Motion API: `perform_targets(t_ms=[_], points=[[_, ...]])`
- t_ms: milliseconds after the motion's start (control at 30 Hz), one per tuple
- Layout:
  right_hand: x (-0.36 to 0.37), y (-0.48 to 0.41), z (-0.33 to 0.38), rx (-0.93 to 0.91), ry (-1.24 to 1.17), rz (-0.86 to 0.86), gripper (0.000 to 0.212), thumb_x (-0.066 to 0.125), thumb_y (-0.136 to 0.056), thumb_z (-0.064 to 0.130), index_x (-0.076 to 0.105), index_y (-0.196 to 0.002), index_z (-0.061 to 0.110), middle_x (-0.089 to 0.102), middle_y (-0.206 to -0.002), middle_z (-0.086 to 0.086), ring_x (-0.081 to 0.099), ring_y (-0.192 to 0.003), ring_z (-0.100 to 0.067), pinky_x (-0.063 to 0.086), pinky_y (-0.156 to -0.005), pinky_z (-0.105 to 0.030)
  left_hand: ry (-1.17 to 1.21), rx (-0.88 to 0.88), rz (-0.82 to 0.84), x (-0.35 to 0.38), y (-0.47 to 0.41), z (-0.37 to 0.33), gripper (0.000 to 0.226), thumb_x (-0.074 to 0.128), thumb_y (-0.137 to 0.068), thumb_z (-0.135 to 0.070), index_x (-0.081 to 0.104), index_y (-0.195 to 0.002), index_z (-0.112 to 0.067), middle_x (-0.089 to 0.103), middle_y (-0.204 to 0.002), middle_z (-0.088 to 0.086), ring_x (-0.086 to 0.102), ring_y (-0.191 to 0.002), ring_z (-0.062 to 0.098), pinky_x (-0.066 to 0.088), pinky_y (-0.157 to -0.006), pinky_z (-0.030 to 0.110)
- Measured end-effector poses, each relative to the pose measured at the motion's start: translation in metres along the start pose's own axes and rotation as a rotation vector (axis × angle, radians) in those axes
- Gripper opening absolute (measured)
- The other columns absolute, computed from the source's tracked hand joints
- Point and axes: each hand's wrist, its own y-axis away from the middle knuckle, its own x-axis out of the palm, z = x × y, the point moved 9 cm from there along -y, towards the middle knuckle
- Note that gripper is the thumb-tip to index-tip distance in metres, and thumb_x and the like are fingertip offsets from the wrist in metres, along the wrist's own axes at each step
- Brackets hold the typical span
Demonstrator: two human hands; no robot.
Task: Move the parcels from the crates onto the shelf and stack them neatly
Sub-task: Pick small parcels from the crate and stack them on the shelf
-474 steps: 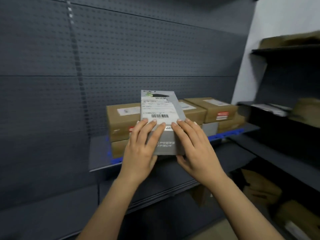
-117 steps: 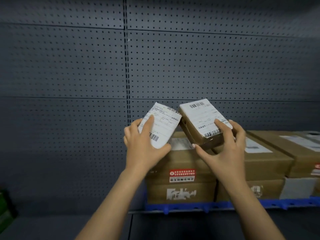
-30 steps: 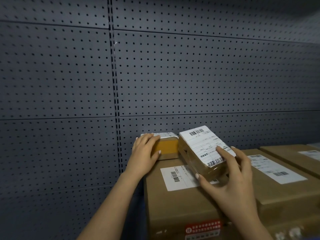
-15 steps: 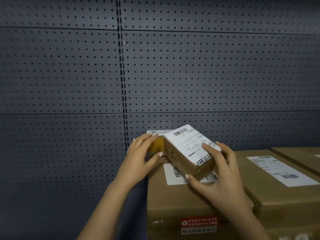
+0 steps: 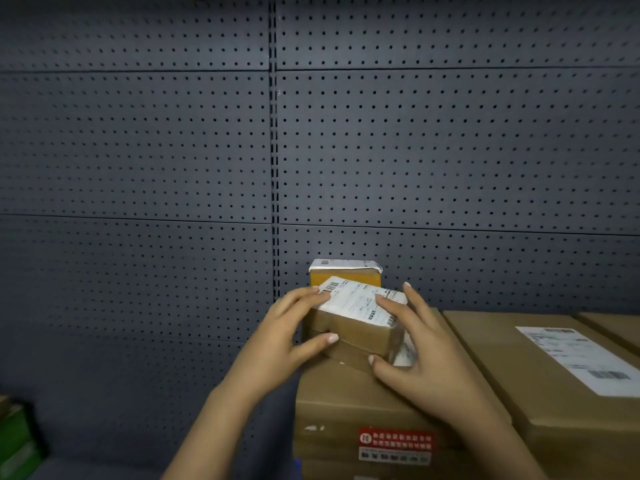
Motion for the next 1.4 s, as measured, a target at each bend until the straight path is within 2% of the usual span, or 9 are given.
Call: perform_targets(t_ms=[33, 100, 200, 400, 633, 900, 1167, 1400], points=[[0.001, -0.001, -0.002, 0.011, 0.015, 0.006, 0.072, 0.072, -0.079, 0.037, 0.034, -0.14, 0.048, -0.001, -0.156, 0.025, 0.014, -0.129, 0.012, 0.01, -0.086, 0.009, -0.017, 0.003, -0.014, -0.001, 0.001, -0.001, 0.054, 0.06, -0.084, -0.056, 0.046, -0.134, -0.044, 0.034, -0.139, -0.032, 0.028, -0.134, -0.005, 0.026, -0.104, 0.014], [0.0, -0.003, -0.005, 0.03, 0.05, -0.015, 0.068, 0.069, -0.083, 0.036, 0.033, -0.14, 0.048, 0.003, -0.157, 0.022, 0.016, -0.135, 0.004, 0.013, -0.097, -0.004, -0.061, 0.006, -0.029, -0.003, 0.001, -0.003, 0.051, 0.058, -0.085, -0.056, 0.047, -0.133, -0.043, 0.034, -0.136, -0.032, 0.029, -0.132, -0.006, 0.026, -0.098, 0.008], [-0.003, -0.007, -0.005, 0.048, 0.093, -0.055, 0.062, 0.067, -0.085, 0.034, 0.037, -0.139, 0.041, 0.017, -0.153, 0.016, 0.025, -0.137, -0.008, 0.024, -0.099, -0.017, -0.104, -0.01, -0.04, -0.002, 0.0, -0.002, 0.049, 0.058, -0.088, -0.051, 0.045, -0.135, -0.042, 0.033, -0.136, -0.031, 0.026, -0.128, -0.009, 0.025, -0.093, 0.005], [-0.001, -0.022, -0.009, 0.105, 0.211, -0.084, 0.061, 0.065, -0.087, 0.036, 0.036, -0.141, 0.036, 0.03, -0.144, 0.009, 0.038, -0.128, -0.013, 0.041, -0.101, -0.03, -0.142, -0.031, -0.046, 0.006, -0.007, 0.004, 0.051, 0.059, -0.091, -0.044, 0.043, -0.138, -0.036, 0.034, -0.142, -0.022, 0.029, -0.131, 0.001, 0.032, -0.101, 0.022], [0.005, -0.038, -0.011, 0.147, 0.291, -0.078, 0.06, 0.064, -0.088, 0.033, 0.036, -0.141, 0.031, 0.034, -0.141, 0.003, 0.042, -0.124, -0.017, 0.043, -0.098, -0.033, -0.161, -0.037, -0.05, 0.009, -0.021, 0.012, 0.049, 0.059, -0.091, -0.041, 0.045, -0.138, -0.032, 0.036, -0.141, -0.016, 0.029, -0.13, 0.004, 0.037, -0.105, 0.034], [0.006, -0.046, -0.017, 0.179, 0.299, -0.062, 0.061, 0.065, -0.087, 0.03, 0.038, -0.141, 0.031, 0.034, -0.14, 0.001, 0.041, -0.124, -0.02, 0.041, -0.101, -0.034, -0.155, -0.004, -0.064, 0.015, -0.025, 0.016, 0.049, 0.059, -0.091, -0.043, 0.045, -0.137, -0.032, 0.036, -0.138, -0.016, 0.031, -0.129, 0.005, 0.038, -0.105, 0.038], [0.007, -0.046, -0.016, 0.166, 0.298, -0.06, 0.062, 0.065, -0.088, 0.028, 0.036, -0.143, 0.029, 0.04, -0.136, 0.001, 0.042, -0.122, -0.019, 0.042, -0.099, -0.033, -0.138, 0.024, -0.072, 0.011, -0.022, 0.016, 0.048, 0.058, -0.091, -0.044, 0.047, -0.136, -0.032, 0.037, -0.137, -0.017, 0.031, -0.128, 0.003, 0.036, -0.104, 0.03], [0.004, -0.045, -0.018, 0.172, 0.282, -0.079, 0.063, 0.067, -0.086, 0.032, 0.037, -0.141, 0.031, 0.041, -0.134, 0.002, 0.044, -0.12, -0.018, 0.044, -0.098, -0.034, -0.097, -0.006, -0.006, 0.008, -0.017, 0.024, 0.063, 0.063, -0.088, -0.046, 0.034, -0.143, -0.043, 0.026, -0.147, -0.025, 0.023, -0.135, -0.002, 0.026, -0.103, 0.021]])
